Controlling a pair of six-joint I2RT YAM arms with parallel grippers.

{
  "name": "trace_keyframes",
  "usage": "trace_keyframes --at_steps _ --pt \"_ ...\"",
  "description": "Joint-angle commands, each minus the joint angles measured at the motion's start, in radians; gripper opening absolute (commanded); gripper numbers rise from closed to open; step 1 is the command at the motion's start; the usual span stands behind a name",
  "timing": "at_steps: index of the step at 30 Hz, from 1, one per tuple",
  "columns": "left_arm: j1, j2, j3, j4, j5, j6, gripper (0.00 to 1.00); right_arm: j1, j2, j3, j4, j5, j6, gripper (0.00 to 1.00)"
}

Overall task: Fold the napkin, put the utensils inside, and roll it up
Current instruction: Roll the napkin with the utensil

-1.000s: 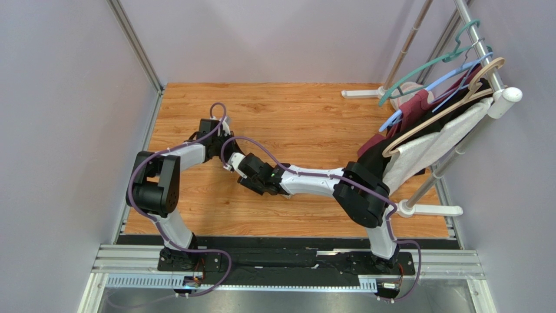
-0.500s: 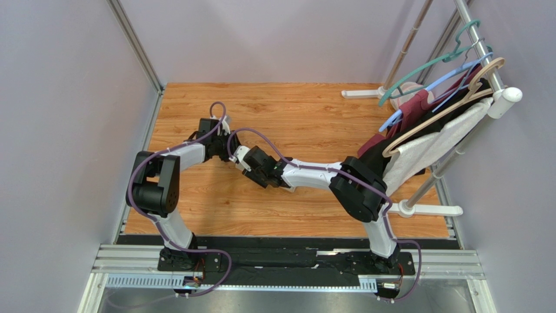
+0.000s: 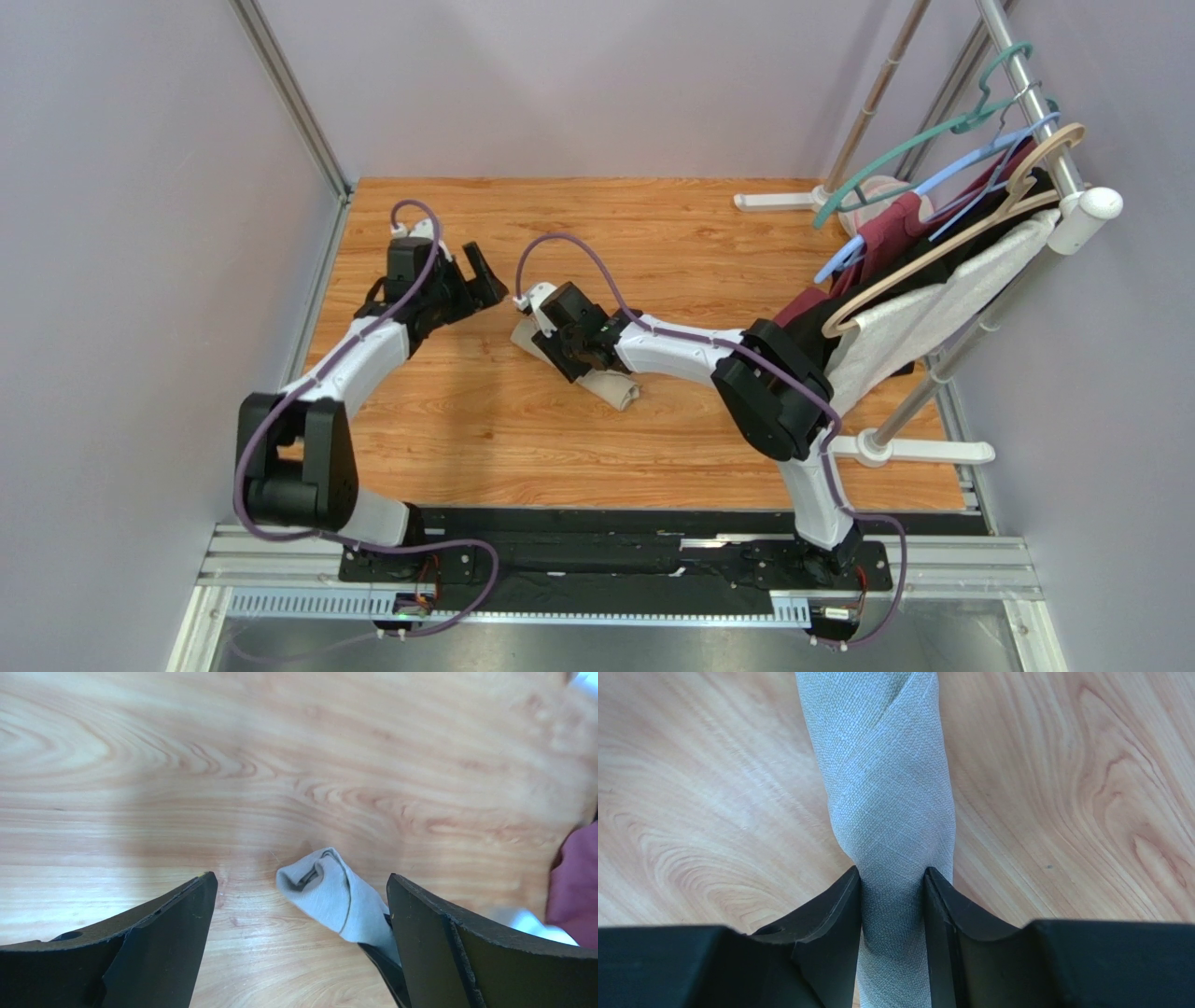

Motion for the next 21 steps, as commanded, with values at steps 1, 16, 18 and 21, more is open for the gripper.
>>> trace_keyframes --at_steps 1,16,18,21 --pt "0.039 -0.133 -0.041 0.005 -0.069 -0.03 0.99 -0.071 0.066 -0.007 -0.119 0.042 0.1 0.37" --pt "0.067 -0.444 -0.024 -0.211 -0.014 0.041 0.99 -0.242 0.127 0.028 -0.17 0.149 0.218 0.36" --pt "0.067 -0.471 -0.001 -0.242 -0.008 0.056 0.99 -0.264 0.135 0.05 -0.204 0.171 0.229 0.36" --pt "0.067 -0.504 0.033 -0.32 -0.003 0.092 0.99 -0.285 0.14 0.067 -0.224 0.166 0.238 0.37"
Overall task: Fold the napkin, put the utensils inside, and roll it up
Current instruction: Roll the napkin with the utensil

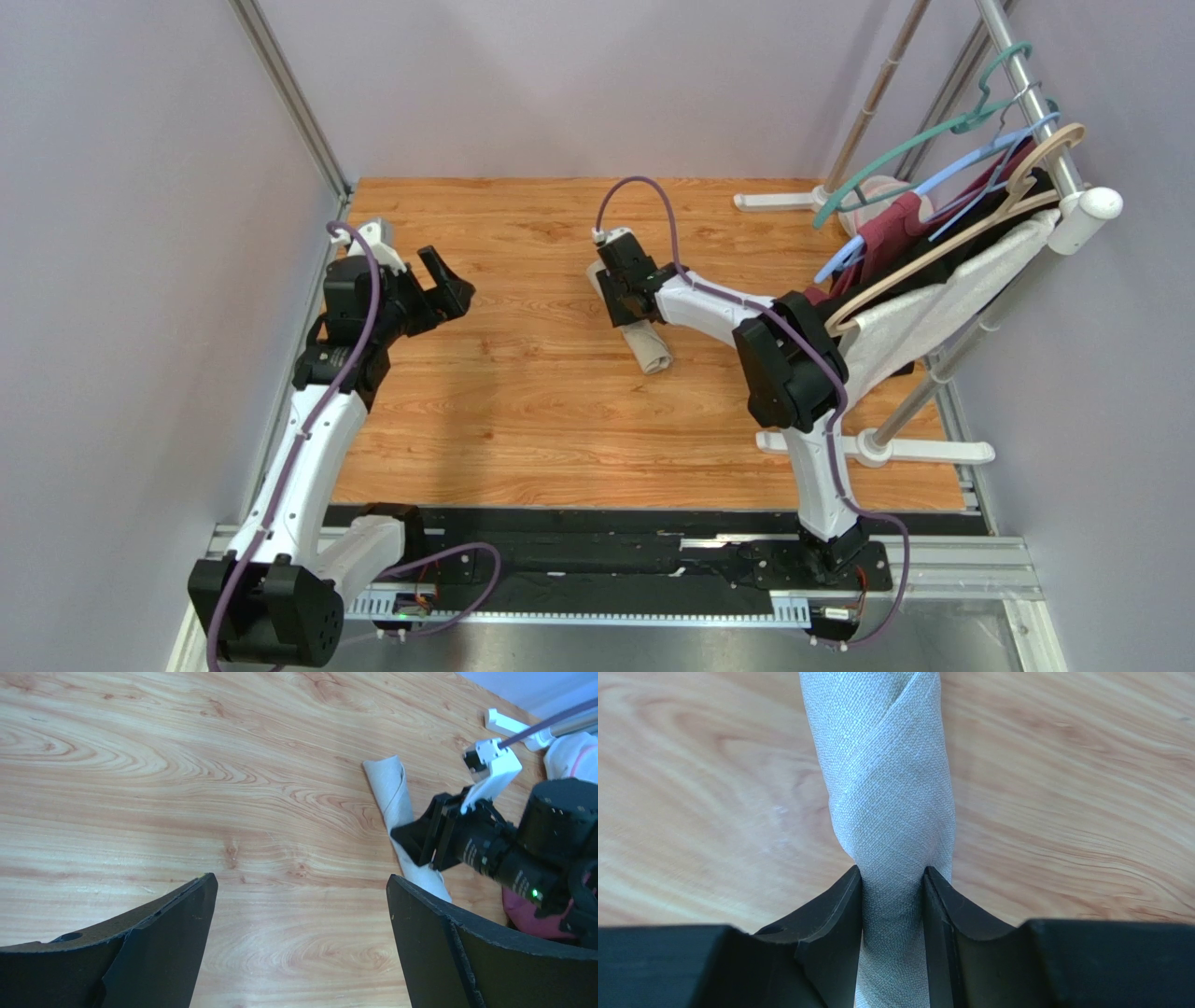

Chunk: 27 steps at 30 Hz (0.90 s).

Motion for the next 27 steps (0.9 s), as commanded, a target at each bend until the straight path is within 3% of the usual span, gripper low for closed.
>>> trace_keyframes --at_steps 1,5,6,9,12,27 --pt "0.007 -0.056 0.08 -0.124 0.026 0.082 0.99 -0.045 0.088 -0.012 -0.186 0.055 0.037 0.37" --pt "0.007 -0.096 0.101 -0.174 0.021 0.124 0.99 -0.047 0.079 -0.012 -0.176 0.042 0.037 0.46" --pt "0.007 -0.107 0.101 -0.183 0.023 0.13 0.99 -0.044 0.062 -0.015 -0.171 0.033 0.037 0.58" --pt "0.009 -0.129 0.112 -0.21 0.026 0.152 0.99 -0.031 0.026 -0.021 -0.159 0.03 0.022 0.68" --pt "0.007 -0.139 0.121 -0.232 0.03 0.165 0.99 -0.008 -0.031 -0.014 -0.16 0.042 0.002 0.73" --pt "0.007 -0.213 0.106 -0.243 0.052 0.225 0.99 0.254 -0.312 0.072 -0.238 0.219 0.008 0.78"
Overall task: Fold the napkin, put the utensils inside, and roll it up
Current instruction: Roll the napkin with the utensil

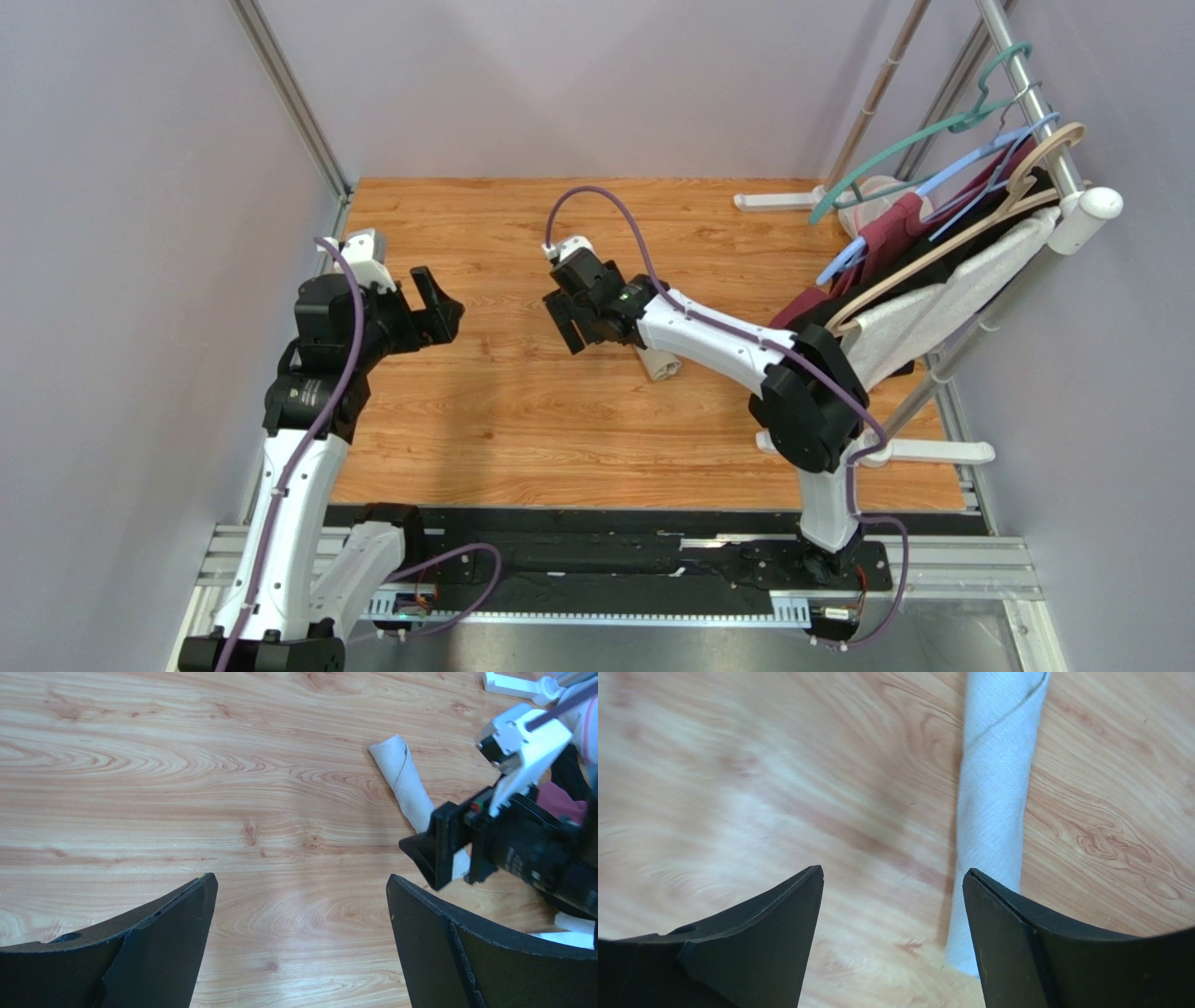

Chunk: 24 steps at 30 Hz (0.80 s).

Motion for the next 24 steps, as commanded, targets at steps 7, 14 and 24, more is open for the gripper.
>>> trace_keyframes --at_steps 7,14,24 --pt "0.006 -0.125 -0.005 0.029 0.059 0.113 0.99 0.107 -0.526 -0.156 0.046 0.081 0.079 0.78" --pt "0.006 -0.247 -0.054 0.075 0.027 0.125 0.99 0.105 -0.862 -0.336 0.114 0.114 0.085 0.8" --pt "0.006 -0.293 -0.081 0.095 0.01 0.121 0.99 0.105 -1.002 -0.429 0.137 0.183 0.059 0.81"
